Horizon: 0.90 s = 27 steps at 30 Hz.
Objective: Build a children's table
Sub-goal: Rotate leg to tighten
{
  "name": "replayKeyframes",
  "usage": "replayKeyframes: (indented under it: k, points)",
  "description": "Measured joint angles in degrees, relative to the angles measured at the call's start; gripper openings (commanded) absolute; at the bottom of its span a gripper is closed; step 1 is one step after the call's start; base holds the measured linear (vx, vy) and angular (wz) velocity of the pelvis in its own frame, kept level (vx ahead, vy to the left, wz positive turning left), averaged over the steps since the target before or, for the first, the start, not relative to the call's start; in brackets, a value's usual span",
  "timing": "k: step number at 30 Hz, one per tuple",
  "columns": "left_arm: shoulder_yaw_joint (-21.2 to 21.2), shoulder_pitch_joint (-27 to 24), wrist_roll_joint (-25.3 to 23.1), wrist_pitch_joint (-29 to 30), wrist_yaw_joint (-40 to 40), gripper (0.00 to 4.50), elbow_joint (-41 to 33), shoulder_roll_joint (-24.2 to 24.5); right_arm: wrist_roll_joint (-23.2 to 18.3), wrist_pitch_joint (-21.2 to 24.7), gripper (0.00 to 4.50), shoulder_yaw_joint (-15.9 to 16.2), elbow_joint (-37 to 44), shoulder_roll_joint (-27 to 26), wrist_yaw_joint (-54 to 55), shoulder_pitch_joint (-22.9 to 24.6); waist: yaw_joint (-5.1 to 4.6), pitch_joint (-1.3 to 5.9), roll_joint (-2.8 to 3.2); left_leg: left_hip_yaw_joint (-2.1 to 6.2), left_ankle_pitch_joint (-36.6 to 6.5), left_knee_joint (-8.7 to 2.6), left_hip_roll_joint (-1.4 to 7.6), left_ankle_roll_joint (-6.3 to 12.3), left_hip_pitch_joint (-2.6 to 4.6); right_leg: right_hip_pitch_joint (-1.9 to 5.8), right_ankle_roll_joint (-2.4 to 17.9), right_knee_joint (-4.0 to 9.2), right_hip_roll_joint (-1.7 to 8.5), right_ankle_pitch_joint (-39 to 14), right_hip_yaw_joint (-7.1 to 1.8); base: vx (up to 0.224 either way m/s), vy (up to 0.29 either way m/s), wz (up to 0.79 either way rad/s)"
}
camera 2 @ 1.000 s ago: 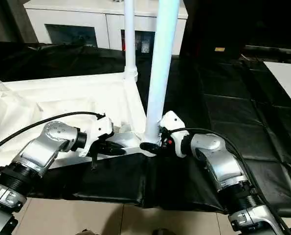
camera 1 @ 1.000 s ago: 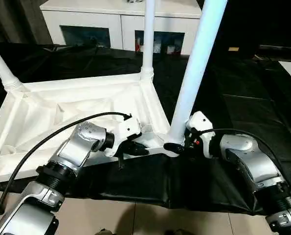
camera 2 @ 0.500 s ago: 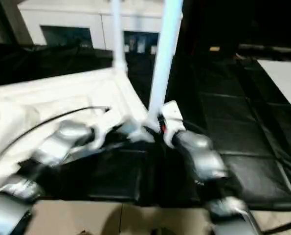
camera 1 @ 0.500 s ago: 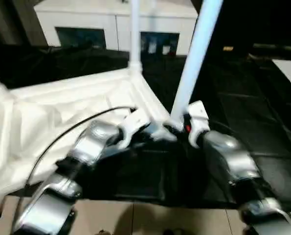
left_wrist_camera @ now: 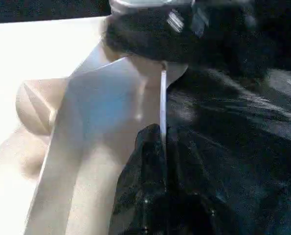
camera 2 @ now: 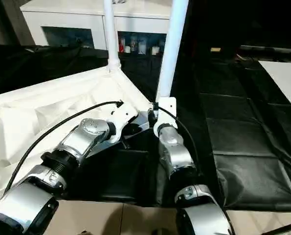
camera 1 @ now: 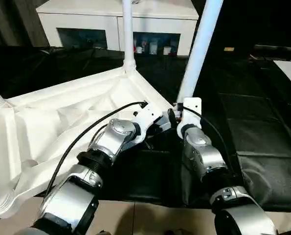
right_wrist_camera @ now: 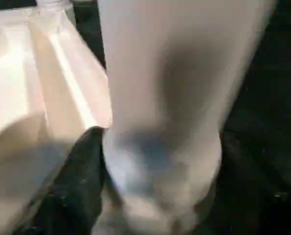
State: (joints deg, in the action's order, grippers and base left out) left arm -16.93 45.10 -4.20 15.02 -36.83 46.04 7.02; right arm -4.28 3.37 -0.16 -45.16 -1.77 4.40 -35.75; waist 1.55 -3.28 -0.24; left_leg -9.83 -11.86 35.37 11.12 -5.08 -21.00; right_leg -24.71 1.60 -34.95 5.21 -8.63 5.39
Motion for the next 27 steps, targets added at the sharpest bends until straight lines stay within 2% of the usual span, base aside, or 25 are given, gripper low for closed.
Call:
replayKeyframes:
  k: [4,7,11,12,15,21,27]
  points:
    - [0.00,-0.13,0.00,-0.35,-0.75,0.00,-0.52,0.44,-0.90,1.78,3.87,0.02,2.79,1.53,-3.54,0.77,0.02,-0.01,0.01,0.00,0.05,-0.01,0.01,0.08,-0.11,-0.15,-0.02,-0.01,-0.01,0.02,0.00,0.000,0.000,0.00]
    - [-0.32,-1.82,0.09,-0.61,-3.87,0.00,-3.68,2.24,-3.07,5.93,3.87,1.09,10.75,5.51,-12.46,4.01,0.17,-0.05,0.09,0.00,0.27,-0.04,0.02,0.46,-0.16,-0.21,-0.04,0.00,-0.03,0.00,0.01,0.000,0.000,0.00]
    - [-1.09,-4.68,0.90,-3.07,-11.41,0.00,-7.63,7.01,-6.29,10.81,3.87,5.06,20.07,13.80,-28.01,7.53,0.46,-0.13,0.21,-0.01,0.40,-0.10,0.05,0.67,-0.10,-0.24,-0.05,0.00,-0.03,-0.01,0.05,0.000,0.000,0.00]
    - [-1.21,-5.03,1.14,-3.56,-12.85,0.00,-7.89,7.76,-6.73,11.31,3.87,5.21,21.25,14.98,-30.24,7.92,0.47,-0.13,0.22,-0.01,0.41,-0.10,0.05,0.67,-0.09,-0.22,-0.04,0.01,-0.03,0.00,0.04,0.000,0.000,0.00]
    - [-2.27,-7.53,2.56,-4.11,-20.66,0.00,-11.86,11.39,-9.88,13.95,3.87,7.55,27.67,23.60,-43.76,11.26,0.78,-0.09,0.36,-0.04,0.40,-0.07,0.05,0.66,0.00,-0.05,-0.05,0.09,0.01,-0.02,0.01,0.000,0.000,0.00]
    - [-3.41,-9.57,4.50,-2.66,-28.36,0.00,-16.32,14.51,-9.66,14.58,3.87,10.42,28.76,28.48,-55.32,12.06,0.73,-0.10,0.36,-0.02,0.24,-0.05,0.05,0.39,-0.05,-0.07,-0.04,0.07,0.02,0.00,0.01,0.000,0.000,0.00]
    - [-4.03,-9.64,4.50,-2.56,-29.32,0.00,-16.96,14.37,-9.04,14.52,3.87,12.05,28.72,29.63,-58.55,11.20,1.34,-0.10,0.36,-0.05,0.26,-0.04,0.09,0.39,-0.16,-0.06,-0.05,0.04,0.03,0.00,-0.01,0.000,0.000,0.00]
